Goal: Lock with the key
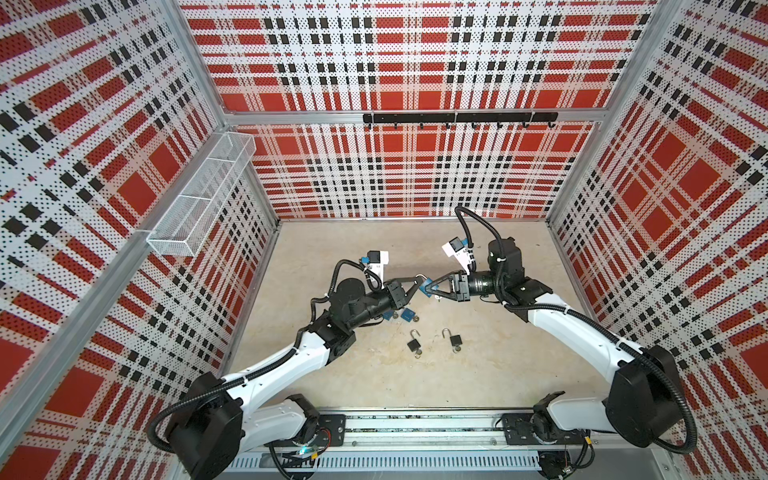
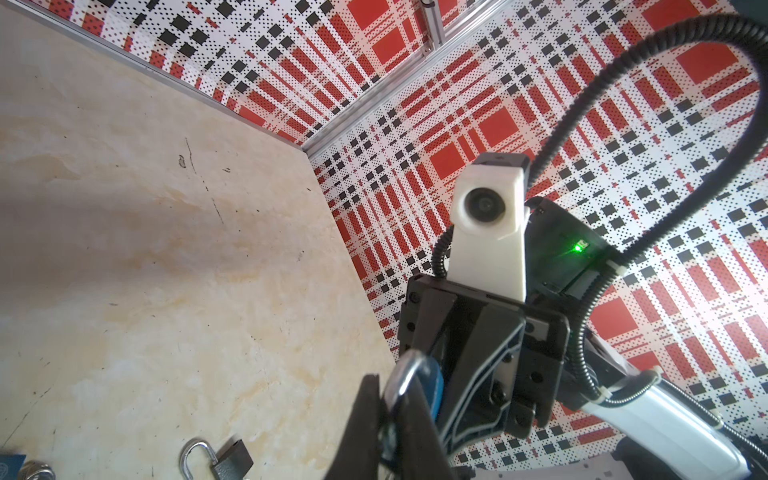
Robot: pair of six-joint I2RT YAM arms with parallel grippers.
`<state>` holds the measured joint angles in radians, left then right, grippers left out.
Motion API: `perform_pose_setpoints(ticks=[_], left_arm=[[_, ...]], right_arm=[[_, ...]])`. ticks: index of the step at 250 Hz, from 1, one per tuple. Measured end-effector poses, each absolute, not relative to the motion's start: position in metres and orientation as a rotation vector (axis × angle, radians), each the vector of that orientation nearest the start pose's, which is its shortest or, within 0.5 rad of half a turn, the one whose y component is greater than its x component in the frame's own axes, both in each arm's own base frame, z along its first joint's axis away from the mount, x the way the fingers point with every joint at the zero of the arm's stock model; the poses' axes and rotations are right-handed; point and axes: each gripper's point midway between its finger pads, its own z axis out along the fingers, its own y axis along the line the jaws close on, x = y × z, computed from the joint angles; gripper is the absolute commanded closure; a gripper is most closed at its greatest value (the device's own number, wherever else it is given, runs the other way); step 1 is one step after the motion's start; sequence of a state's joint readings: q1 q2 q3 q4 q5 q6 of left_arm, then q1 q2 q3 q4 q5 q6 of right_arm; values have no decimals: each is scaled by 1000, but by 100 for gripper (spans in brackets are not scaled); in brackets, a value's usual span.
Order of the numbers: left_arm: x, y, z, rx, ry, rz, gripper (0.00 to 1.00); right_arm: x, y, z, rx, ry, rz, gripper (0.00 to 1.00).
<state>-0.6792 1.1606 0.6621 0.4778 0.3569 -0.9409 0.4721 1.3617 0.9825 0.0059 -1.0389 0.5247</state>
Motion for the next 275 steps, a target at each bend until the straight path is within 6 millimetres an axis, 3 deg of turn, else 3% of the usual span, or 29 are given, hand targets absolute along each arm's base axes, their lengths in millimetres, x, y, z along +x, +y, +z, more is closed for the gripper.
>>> perform_pose_setpoints(ticks=[36,67,109,155,225,239,275], left_arm=[[266,-294,287,103,1823,-1509,77],[265,-295,292,114,1814,-1520,76],[264,-295,293,119,1815,-1526,84],[264,-294,292,116,1824,-1530,100],[265,-294,291,114,1825,-1528,100],[265,-294,291,113,1824,-1528,100],[258,-297,297,160,1807,-1550,100]], right_arm=[[256,300,280,-731,1978,1638,100],[255,300,280,-735,1977,1641,100],[253,301,281,-744,1970,1646,100],[253,301,283,-758,1955,1644,100],[253,301,282,-757,1956,1645,100],[253,301,283,-755,1955,1647,74],[256,304,286,-735,1935,1661,64]])
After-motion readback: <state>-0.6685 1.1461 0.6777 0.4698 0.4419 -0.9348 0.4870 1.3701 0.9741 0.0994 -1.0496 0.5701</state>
